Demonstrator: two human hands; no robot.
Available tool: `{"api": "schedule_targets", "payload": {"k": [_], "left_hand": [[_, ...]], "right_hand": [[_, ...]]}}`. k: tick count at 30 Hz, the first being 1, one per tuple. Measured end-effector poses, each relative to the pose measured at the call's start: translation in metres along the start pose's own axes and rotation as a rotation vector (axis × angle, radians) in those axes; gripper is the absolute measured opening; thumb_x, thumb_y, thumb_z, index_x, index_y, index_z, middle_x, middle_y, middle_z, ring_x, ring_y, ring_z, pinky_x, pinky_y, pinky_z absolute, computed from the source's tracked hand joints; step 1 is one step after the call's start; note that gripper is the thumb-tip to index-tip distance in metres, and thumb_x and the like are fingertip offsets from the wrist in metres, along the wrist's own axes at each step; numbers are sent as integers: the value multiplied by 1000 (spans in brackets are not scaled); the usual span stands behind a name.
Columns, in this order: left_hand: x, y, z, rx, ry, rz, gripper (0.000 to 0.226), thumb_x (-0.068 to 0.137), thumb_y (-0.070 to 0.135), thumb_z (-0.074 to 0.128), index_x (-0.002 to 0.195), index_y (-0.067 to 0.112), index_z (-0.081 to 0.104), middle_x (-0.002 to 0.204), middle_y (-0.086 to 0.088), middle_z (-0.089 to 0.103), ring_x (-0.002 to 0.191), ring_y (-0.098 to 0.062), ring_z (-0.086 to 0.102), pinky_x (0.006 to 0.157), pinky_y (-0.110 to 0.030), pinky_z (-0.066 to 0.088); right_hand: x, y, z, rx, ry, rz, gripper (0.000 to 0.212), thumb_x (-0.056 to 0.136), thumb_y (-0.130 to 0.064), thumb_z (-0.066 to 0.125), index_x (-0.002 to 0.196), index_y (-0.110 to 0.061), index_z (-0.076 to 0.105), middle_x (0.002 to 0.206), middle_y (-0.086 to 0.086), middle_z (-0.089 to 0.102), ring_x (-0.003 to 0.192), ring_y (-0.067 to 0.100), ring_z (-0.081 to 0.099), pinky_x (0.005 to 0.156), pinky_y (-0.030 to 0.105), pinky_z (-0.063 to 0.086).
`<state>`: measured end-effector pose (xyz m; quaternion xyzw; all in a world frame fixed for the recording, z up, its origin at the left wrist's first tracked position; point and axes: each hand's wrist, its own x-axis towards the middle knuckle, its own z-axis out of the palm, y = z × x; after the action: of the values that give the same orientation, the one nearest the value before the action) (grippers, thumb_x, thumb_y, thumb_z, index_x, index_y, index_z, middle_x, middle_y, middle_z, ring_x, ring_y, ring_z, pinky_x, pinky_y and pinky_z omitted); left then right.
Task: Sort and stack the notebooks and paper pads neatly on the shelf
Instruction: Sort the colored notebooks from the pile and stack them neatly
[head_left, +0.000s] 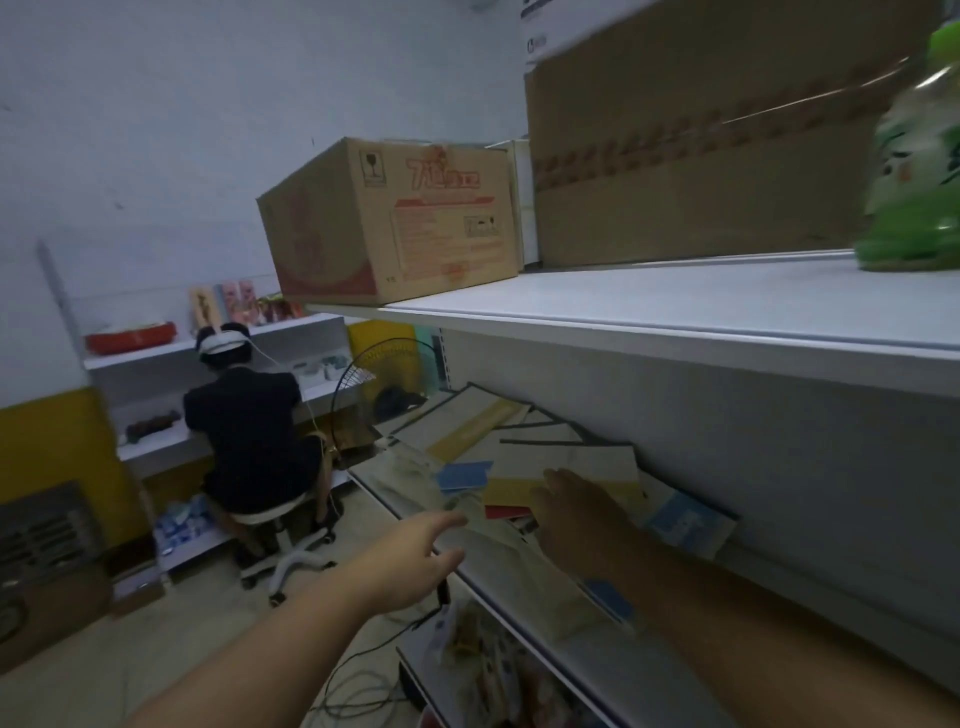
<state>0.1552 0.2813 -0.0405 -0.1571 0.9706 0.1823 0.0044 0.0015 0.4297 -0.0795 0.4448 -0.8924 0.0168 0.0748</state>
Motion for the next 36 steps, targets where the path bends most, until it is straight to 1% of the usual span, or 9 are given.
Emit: {"api": "schedule_targets", "payload": {"k": [5,11,16,20,24,26,28,31,36], "left_hand": [[54,-11,-12,-393,-27,24,36,97,30,47,132,21,52,131,5,55,115,-8,53,95,-20,40],[107,-40,-15,-748,-170,91,17,92,23,53,105,26,65,110,5,68,98,-9,65,89,-27,53],[132,-72,-25,-1168,-256,108,23,97,15,45,108,12,65,98,-10,74,88,-21,71,78,-30,55],[155,-92,-17,-1326,-297,37,27,98,11,40,114,2,60,93,-18,68,79,-26,64,63,-29,54],[178,-97,-15,-1605,-427,-44,34,98,14,39,125,-2,50,98,-22,63,88,-32,61,77,-38,53],[185,-101,-22,-1701,-682,-82,44,93,30,43,122,-1,53,106,-28,63,95,-38,62,78,-44,55],[188,-107,-27,-1680,-887,-57,49,86,41,47,110,2,65,107,-27,65,92,-40,65,69,-46,58],[187,-118,-25,-1632,-833,-67,36,75,18,59,106,3,67,89,-20,69,80,-34,67,68,-43,58],[195,-152,-47,-1594,-453,-117,28,87,0,53,113,7,57,93,-15,64,86,-31,61,57,-38,59]], "right_hand": [[41,-8,16,-11,-2,34,64,92,-42,43,147,-17,21,159,8,2,146,26,-1,118,49,6],[73,-34,32,45,7,234,47,84,-40,49,126,-20,44,130,6,44,126,26,40,103,45,32],[67,-63,34,100,124,355,31,90,-26,42,118,-17,52,122,2,51,118,22,45,104,33,31],[62,-68,30,350,407,611,43,79,-25,29,102,-29,65,120,-17,55,125,7,37,118,43,6],[50,-60,35,888,964,744,44,86,2,61,73,-40,69,115,-27,60,126,2,42,112,39,31],[51,-66,30,932,1041,594,32,78,-9,74,73,-41,72,115,-32,60,124,-3,45,110,25,34],[58,-76,24,713,975,368,5,80,-34,70,83,-38,71,127,-33,52,131,3,41,111,20,28],[72,-86,31,586,820,184,8,82,-28,69,90,-29,70,143,-21,42,141,13,29,114,25,24],[109,-90,25,610,557,637,48,95,-16,52,136,-37,43,151,-30,7,142,1,16,106,22,35]]}}
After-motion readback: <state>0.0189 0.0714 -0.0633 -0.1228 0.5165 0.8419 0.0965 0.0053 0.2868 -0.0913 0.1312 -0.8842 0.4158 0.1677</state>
